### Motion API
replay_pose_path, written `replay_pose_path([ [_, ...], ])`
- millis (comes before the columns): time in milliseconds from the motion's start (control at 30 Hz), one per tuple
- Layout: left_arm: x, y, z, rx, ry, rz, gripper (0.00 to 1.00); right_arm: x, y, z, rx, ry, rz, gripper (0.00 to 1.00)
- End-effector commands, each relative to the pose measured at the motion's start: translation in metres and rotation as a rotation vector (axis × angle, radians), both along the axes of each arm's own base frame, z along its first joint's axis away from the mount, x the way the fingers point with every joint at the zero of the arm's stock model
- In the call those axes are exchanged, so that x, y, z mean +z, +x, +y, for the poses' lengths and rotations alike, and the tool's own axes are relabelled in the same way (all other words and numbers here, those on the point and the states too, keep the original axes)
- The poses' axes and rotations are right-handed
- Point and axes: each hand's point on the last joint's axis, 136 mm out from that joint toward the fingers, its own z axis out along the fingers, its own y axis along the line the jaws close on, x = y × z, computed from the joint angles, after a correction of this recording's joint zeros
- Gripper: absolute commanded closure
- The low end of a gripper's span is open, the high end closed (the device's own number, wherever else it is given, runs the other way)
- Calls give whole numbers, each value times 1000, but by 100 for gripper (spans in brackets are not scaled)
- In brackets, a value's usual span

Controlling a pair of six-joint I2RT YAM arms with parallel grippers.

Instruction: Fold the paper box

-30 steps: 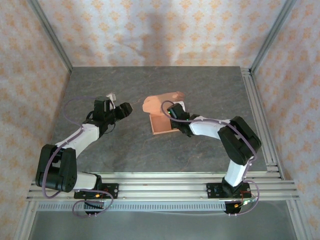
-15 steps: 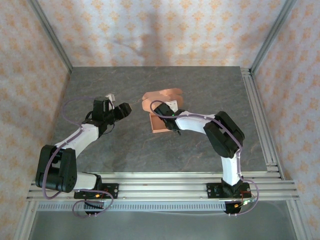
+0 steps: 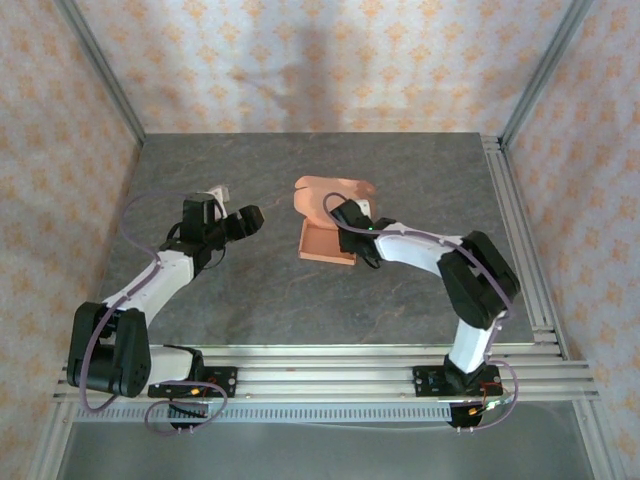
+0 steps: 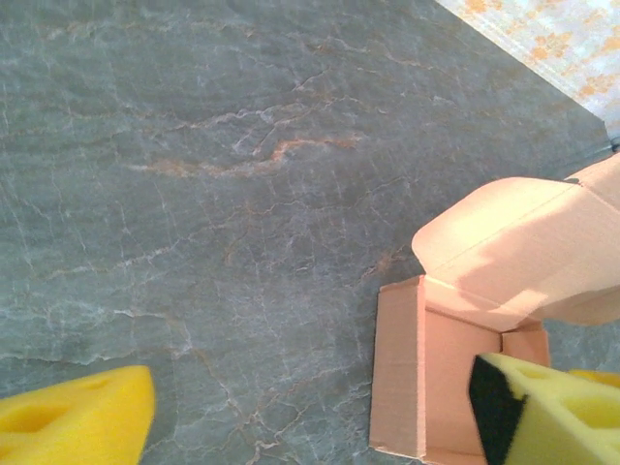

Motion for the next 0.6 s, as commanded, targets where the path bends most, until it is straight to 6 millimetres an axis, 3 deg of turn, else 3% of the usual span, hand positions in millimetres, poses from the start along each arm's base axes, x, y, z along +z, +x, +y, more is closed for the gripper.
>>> replay_pose_path([
  [0,20,5,3,-13,51,-66,7,22,2,-1,27,93,-38,45],
  [67,26,8,0,-28,60,-93,1,33,2,-3,52,126,-55,43],
  [267,54,21,-19,-139,89,-211,0,68,1,-2,267,250,-72,34],
  [567,85,40,-40,-344,243,-254,0,117,10,-39,534,208,-71,31],
])
